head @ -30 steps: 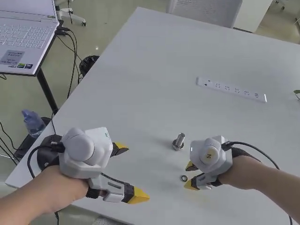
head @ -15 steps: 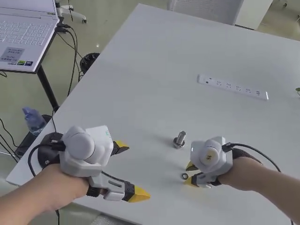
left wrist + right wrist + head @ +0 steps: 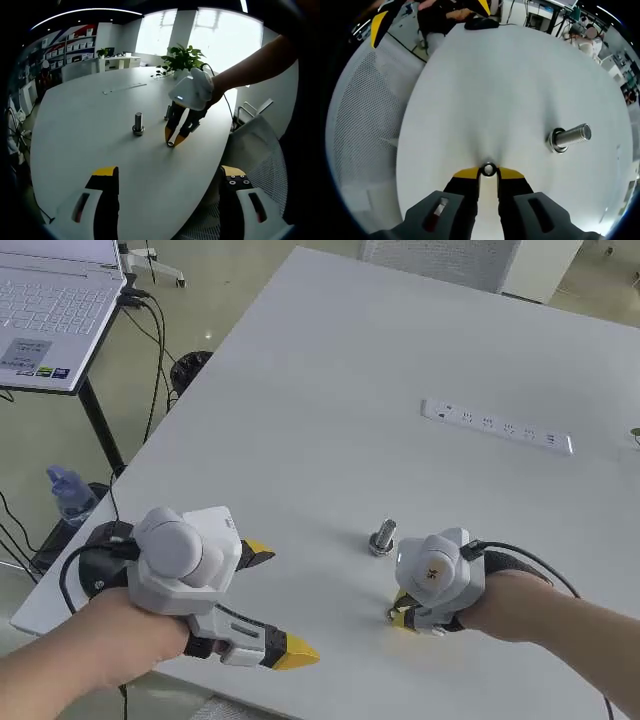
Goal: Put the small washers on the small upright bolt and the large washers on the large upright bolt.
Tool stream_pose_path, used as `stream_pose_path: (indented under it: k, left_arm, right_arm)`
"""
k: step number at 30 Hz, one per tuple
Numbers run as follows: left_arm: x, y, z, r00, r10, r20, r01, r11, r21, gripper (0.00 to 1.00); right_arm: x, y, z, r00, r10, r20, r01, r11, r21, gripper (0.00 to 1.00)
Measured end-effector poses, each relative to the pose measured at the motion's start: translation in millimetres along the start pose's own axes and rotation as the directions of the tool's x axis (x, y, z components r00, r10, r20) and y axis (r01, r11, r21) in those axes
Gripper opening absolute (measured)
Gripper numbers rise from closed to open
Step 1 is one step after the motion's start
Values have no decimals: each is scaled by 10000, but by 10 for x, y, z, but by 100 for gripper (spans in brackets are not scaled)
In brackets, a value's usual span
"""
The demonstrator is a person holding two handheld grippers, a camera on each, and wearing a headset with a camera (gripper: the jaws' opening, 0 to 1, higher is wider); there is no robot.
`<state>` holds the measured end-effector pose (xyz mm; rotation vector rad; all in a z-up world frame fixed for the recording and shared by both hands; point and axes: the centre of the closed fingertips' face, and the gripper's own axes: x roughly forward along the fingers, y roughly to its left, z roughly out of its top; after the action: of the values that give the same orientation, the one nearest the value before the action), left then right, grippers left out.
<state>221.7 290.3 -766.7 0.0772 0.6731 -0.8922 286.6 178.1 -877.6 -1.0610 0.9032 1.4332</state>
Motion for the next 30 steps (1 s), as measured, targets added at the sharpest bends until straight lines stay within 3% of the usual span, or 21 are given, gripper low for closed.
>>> stream_pose_path:
  k: [7,19,25,30]
  left_arm:
    - [-2,9,-8,10000,7,28,-7,10000,-20,82]
    - [23,3,25,10000,-52,27,52,10000,39,81]
    - [16,11,31,10000,-36,-20,37,10000,86,81]
    - [7,1,28,10000,-30,-45,30,9999,97,81]
  right_arm:
    - [1,-2,10,9999,-16,-165,19,9999,136,14]
    - [7,-12,6,9922,12,-1250,38,9992,391,12]
    - [14,-31,-6,9950,232,-968,-126,9940,1086,12]
    - [1,-35,-31,9962,229,-840,-127,9927,1203,12]
